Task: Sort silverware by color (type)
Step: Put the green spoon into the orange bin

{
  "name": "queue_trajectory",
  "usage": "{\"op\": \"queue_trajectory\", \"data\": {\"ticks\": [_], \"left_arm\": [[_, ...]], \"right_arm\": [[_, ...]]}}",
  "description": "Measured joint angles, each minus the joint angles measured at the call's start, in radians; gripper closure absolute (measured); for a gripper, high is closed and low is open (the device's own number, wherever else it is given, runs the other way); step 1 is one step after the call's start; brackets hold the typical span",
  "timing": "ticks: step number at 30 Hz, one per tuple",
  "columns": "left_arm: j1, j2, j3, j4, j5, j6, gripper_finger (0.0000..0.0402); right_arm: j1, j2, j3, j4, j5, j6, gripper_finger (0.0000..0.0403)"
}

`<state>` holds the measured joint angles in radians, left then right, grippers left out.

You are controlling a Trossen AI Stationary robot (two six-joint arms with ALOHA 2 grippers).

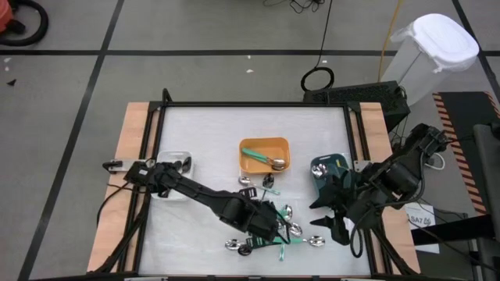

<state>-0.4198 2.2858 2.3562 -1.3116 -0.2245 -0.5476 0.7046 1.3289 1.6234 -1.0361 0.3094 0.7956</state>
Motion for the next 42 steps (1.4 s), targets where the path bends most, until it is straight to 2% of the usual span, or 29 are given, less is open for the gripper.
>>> {"op": "queue_trajectory", "data": {"ticks": [10, 23, 29, 37, 42], "left_arm": [[0.011, -0.030, 0.000, 0.169, -0.063, 0.083, 0.0373], [0.018, -0.030, 0.000, 0.195, -0.066, 0.128, 0.0373], [0.018, -0.030, 0.000, 0.195, -0.093, 0.132, 0.0373], [0.018, -0.030, 0.000, 0.195, -0.096, 0.153, 0.0373], [0.019, -0.030, 0.000, 0.195, -0.102, 0.153, 0.0373]], "right_arm": [[-0.037, 0.013, 0.000, 0.021, 0.001, -0.171, 0.0185], [-0.100, 0.122, 0.000, -0.050, -0.004, -0.271, 0.0185], [-0.125, 0.156, 0.000, -0.068, -0.079, -0.318, 0.0185], [-0.160, 0.160, 0.000, -0.089, -0.085, -0.320, 0.0187], [-0.177, 0.167, 0.000, -0.109, -0.134, -0.327, 0.0196]]}}
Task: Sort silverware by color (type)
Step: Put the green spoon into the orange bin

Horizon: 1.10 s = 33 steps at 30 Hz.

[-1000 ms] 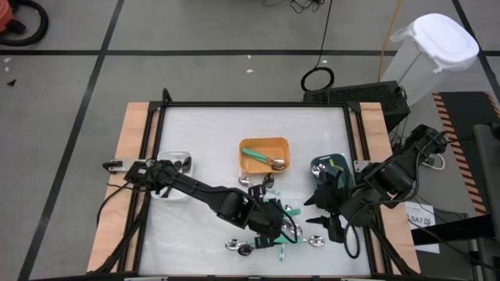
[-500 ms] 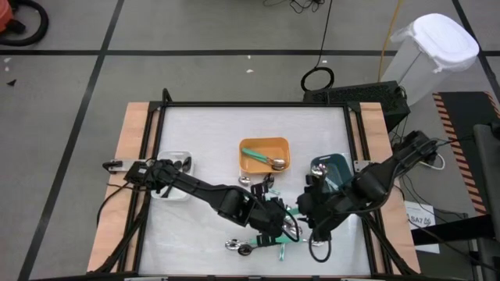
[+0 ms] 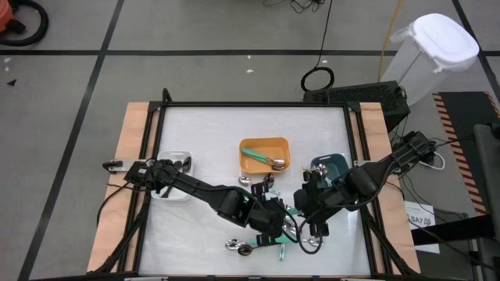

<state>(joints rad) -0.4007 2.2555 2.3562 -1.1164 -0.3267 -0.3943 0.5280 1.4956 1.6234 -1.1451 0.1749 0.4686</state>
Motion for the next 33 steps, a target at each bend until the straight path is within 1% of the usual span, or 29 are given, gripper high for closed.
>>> {"op": "queue_trajectory", "data": {"ticks": [9, 13, 20, 23, 33], "left_arm": [[0.000, 0.000, 0.000, 0.003, -0.008, 0.001, 0.0373], [0.000, 0.000, 0.000, 0.006, -0.010, 0.008, 0.0373], [0.001, 0.000, 0.000, 0.007, -0.011, 0.008, 0.0373], [0.004, 0.000, 0.000, 0.006, -0.010, 0.000, 0.0370], [0.021, 0.000, 0.000, 0.007, -0.010, -0.086, 0.0268]], "right_arm": [[-0.004, 0.038, 0.000, -0.011, -0.018, -0.009, 0.0223], [-0.005, 0.039, 0.000, -0.014, -0.018, -0.010, 0.0254], [-0.005, 0.039, 0.000, -0.013, -0.021, -0.010, 0.0327], [-0.005, 0.039, 0.000, -0.013, -0.022, -0.011, 0.0332], [-0.005, 0.039, 0.000, -0.025, -0.019, -0.010, 0.0330]]}}
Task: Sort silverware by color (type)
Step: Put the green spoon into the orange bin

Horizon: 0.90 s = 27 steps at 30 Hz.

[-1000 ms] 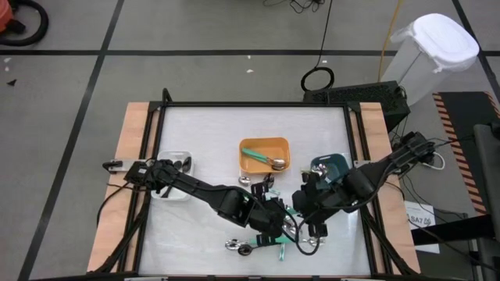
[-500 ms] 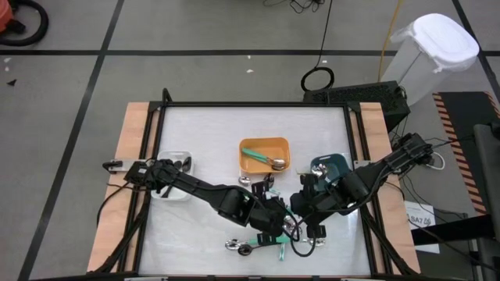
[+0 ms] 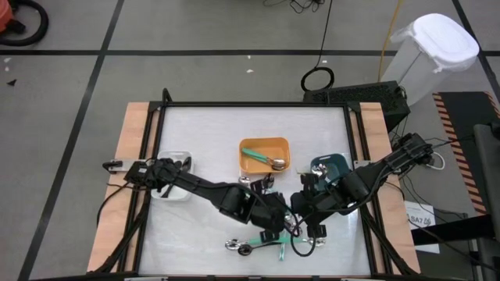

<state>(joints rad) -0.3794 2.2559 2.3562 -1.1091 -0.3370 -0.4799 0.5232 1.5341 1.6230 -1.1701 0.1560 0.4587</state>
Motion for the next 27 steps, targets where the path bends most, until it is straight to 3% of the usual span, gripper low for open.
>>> {"op": "queue_trajectory", "data": {"ticks": [7, 15, 27], "left_arm": [[0.006, -0.037, 0.000, -0.044, 0.004, -0.079, 0.0216], [0.007, -0.112, 0.000, -0.241, -0.016, -0.106, 0.0211], [0.007, -0.264, 0.000, -0.353, -0.151, -0.038, 0.0211]], "right_arm": [[0.000, -0.003, 0.000, -0.067, 0.000, 0.000, 0.0331], [-0.011, -0.010, 0.000, -0.114, 0.011, 0.028, 0.0331], [-0.132, -0.010, 0.012, -0.117, 0.033, 0.143, 0.0331]]}}
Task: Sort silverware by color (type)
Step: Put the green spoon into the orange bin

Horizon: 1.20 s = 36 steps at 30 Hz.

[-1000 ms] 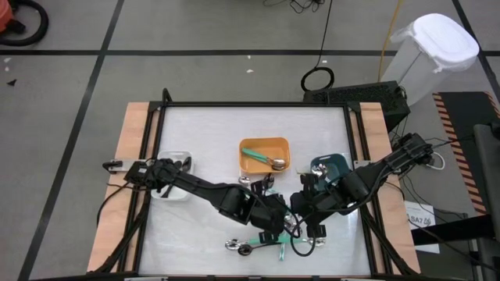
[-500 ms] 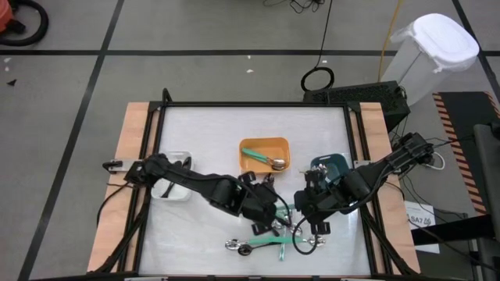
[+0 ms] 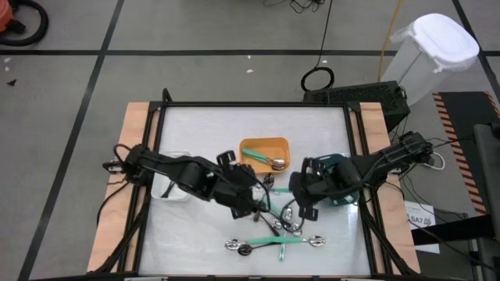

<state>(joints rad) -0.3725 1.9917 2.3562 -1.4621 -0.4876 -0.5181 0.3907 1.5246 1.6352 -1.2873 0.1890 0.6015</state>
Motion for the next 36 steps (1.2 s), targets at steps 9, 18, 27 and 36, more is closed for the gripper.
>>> {"op": "queue_trajectory", "data": {"ticks": [9, 18, 27, 36], "left_arm": [[0.024, -0.084, 0.000, -0.054, -0.090, 0.028, 0.0211], [0.064, -0.117, 0.000, -0.069, -0.118, 0.047, 0.0211], [0.160, -0.124, 0.000, -0.088, -0.113, 0.113, 0.0211], [0.217, -0.124, 0.000, -0.027, -0.023, 0.167, 0.0211]], "right_arm": [[-0.157, -0.002, 0.086, 0.003, 0.054, -0.156, 0.0331], [-0.356, -0.002, 0.059, 0.064, 0.043, -0.413, 0.0329], [-0.500, 0.002, -0.167, 0.278, -0.167, -0.652, 0.0328], [-0.568, 0.000, -0.266, 0.394, -0.257, -0.866, 0.0327]]}}
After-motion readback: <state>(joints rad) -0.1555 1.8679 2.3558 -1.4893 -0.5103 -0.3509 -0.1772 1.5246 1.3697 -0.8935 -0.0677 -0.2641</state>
